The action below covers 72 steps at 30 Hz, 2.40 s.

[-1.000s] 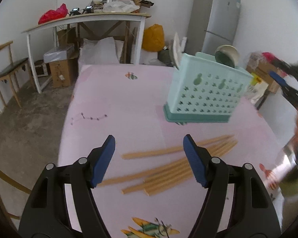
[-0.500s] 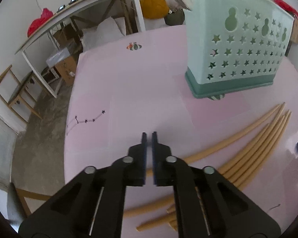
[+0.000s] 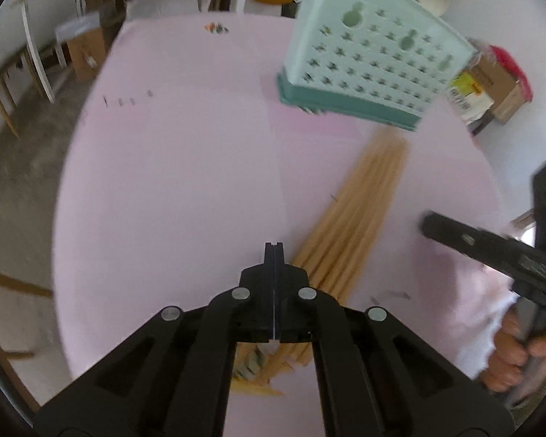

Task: Organize utensils
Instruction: 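Move both tools down onto the wooden chopsticks and close them, then lift one chopstick with the right tool while the left tool opens over the others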

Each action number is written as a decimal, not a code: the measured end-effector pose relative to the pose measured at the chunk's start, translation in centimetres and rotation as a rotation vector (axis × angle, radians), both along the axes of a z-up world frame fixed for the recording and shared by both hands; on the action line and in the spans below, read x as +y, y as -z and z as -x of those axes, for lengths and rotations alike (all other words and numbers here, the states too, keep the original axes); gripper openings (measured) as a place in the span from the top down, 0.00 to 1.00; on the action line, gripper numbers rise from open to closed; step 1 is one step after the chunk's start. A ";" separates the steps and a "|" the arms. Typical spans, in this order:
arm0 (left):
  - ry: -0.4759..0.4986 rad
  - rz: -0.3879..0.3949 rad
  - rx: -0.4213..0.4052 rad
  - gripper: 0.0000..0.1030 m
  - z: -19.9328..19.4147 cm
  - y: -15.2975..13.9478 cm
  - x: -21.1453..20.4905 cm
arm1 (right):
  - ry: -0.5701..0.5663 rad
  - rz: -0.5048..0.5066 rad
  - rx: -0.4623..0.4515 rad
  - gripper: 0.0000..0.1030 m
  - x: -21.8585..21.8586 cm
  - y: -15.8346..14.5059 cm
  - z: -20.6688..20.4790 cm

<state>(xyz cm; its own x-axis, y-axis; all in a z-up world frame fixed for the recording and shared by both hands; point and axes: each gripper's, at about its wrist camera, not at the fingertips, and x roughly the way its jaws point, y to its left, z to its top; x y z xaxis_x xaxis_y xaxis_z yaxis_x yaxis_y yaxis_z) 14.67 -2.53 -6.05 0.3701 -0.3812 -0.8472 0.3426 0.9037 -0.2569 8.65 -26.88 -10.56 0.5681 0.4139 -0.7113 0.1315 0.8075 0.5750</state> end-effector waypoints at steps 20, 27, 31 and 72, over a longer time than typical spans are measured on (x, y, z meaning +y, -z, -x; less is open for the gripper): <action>0.100 0.215 0.048 1.00 7.2 -0.1 -3.2 | -0.033 0.138 -0.022 0.90 0.8 -1.2 -0.5; 0.087 0.186 -0.041 0.92 5.5 -1.7 -3.5 | -0.082 0.206 -0.005 0.90 1.7 -0.5 -0.8; 0.105 0.160 -0.071 0.86 5.1 -2.0 -3.7 | -0.087 0.266 -0.019 0.90 2.0 -0.7 -0.6; 0.128 -0.211 -0.125 0.77 0.9 -1.1 -4.2 | -0.135 0.402 0.017 0.80 -1.5 -1.5 -0.3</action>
